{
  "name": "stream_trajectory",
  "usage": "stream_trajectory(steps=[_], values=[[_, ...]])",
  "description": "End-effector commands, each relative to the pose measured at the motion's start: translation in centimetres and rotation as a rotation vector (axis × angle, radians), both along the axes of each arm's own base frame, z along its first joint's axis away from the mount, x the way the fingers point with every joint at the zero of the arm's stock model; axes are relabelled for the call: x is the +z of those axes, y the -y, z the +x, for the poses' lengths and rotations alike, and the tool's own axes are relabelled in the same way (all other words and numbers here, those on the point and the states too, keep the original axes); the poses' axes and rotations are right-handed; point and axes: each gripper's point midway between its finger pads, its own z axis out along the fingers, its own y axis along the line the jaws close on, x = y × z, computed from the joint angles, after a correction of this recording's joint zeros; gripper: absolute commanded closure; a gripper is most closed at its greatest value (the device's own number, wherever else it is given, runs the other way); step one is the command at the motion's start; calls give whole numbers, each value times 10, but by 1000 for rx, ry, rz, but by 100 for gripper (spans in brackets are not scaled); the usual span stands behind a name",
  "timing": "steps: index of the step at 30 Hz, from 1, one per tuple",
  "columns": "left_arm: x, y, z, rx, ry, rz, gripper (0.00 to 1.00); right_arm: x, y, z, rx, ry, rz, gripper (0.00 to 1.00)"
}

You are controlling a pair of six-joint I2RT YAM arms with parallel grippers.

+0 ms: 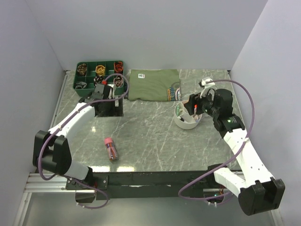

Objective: Sort the stationery into containers
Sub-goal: Pick up the stationery from the center of the board.

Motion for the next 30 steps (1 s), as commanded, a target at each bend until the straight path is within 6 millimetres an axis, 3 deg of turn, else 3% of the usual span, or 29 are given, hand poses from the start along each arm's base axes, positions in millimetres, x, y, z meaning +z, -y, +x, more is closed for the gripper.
stream_trajectory(steps=[1,2,4,8,11,13,17,19,20,21,22,23,24,26,27,30], values=[[-17,-14,-49,97,-173,16,1,20,-16,-3,66,-30,21,28],[-27,-17,-68,111,-254,21,1,19,-20,-5,81,-49,22,28],[-33,-7,-87,80,-311,-45,1,10,-29,-9,115,-113,28,28],[-65,-17,-130,131,-445,-47,1,1,-57,-19,198,-158,8,28],[-72,-26,-145,177,-483,-51,1,4,-78,-26,257,-176,13,28],[-70,-30,-143,194,-467,-49,1,8,-91,-28,282,-180,26,27],[-58,-37,-127,205,-394,-39,0,4,-116,-28,301,-218,64,26],[-47,-50,-104,253,-329,-44,1,-1,-140,-32,345,-242,63,26],[-28,-54,-82,284,-258,-70,0,-3,-145,-29,326,-239,50,26],[-16,-77,-62,357,-187,-42,1,-2,-153,-27,315,-248,58,25],[-2,-87,-48,373,-132,-26,1,-1,-167,-26,328,-259,64,25],[24,-95,-25,379,-40,-37,1,0,-175,-24,323,-270,77,24],[34,-128,-13,469,12,15,1,0,-181,-21,283,-308,110,24],[63,-166,8,572,116,49,1,0,-206,-17,270,-344,119,24],[71,-197,10,659,143,54,1,-3,-209,-11,217,-364,124,23],[96,-238,10,766,202,45,1,-8,-233,-10,167,-449,139,20]])
